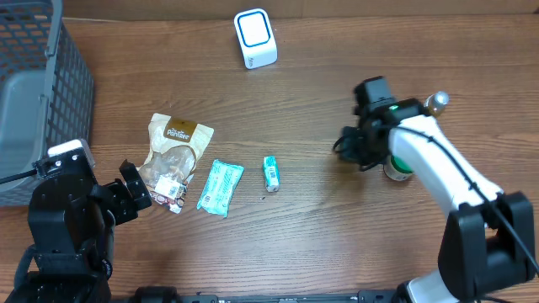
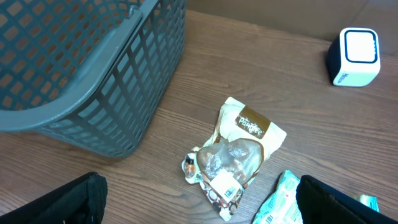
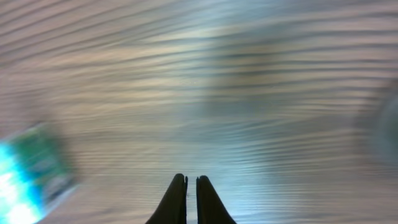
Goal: Scan the item barcode
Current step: 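Open the right gripper and swing it over the light-blue wipe packs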
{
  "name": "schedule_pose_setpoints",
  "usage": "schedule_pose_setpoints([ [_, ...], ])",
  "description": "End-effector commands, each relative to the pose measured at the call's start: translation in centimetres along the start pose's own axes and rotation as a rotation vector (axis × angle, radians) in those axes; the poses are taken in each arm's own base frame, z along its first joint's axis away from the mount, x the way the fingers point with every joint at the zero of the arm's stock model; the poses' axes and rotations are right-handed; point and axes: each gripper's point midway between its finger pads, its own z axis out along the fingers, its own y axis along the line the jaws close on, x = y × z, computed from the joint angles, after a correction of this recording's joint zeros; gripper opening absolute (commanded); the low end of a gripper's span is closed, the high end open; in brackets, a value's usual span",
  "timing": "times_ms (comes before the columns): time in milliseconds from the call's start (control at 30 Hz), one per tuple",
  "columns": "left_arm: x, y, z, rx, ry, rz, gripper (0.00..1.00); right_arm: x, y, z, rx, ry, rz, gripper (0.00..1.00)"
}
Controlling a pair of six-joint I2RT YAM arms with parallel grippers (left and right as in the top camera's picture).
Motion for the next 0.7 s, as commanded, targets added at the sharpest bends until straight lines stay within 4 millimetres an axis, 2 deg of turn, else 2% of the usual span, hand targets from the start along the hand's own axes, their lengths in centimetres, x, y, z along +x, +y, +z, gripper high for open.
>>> schedule_pose_setpoints([
  [0,-0.2,0.3,-0.2,-0.012,-0.012,-0.009,1.0,1.0,5.7,-1.8,-0.133,-0.027,-0.117,0.1],
  [167,-0.2,0.3,-0.2,-0.012,-0.012,-0.009,0.99,3.4,11.3,-1.3,-0.195,-0.051,-0.283,0.15],
  [233,-0.2,0.3,-0.2,-0.012,-0.012,-0.008,1.0,4.0,13.8,-1.4,-0.236,-0.082,-0.349,0.32],
  [400,-0.2,0.3,-0.2,-0.012,-0.012,-0.009,1.0,6.1,19.3,-2.0,-0.34,-0.148,-0.482,0.31],
  [533,-0.2,0.3,-0.2,-0.012,-0.012,-0.009,1.0,7.4,22.0,-2.0,-0.378,-0.19,-0.552,0.31],
  [667,-0.2,0.3,-0.2,-0.012,-0.012,-0.009,1.0,8.0,22.6,-0.2,-0.327,-0.207,-0.58,0.31],
])
